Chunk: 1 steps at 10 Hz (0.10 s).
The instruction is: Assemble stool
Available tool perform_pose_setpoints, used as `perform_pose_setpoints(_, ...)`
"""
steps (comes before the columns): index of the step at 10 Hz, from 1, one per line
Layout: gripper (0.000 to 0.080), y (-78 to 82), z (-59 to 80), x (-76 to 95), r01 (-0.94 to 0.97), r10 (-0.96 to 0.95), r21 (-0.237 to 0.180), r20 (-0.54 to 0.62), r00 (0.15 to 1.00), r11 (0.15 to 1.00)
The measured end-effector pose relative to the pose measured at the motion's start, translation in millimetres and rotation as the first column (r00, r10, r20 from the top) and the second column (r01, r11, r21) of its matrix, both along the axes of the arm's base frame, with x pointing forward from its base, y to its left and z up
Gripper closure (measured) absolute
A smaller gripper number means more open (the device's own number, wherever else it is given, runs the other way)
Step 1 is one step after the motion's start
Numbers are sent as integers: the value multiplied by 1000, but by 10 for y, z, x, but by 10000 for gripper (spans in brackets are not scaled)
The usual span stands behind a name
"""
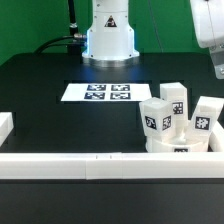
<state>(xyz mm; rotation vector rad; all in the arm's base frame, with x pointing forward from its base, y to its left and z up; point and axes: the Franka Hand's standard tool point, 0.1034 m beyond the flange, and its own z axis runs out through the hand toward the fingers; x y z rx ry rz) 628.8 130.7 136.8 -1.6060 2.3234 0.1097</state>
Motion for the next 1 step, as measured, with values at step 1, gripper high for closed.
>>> perform_pose_setpoints(1,151,1,-6,-2,-1,1,0,-1,1000,1000)
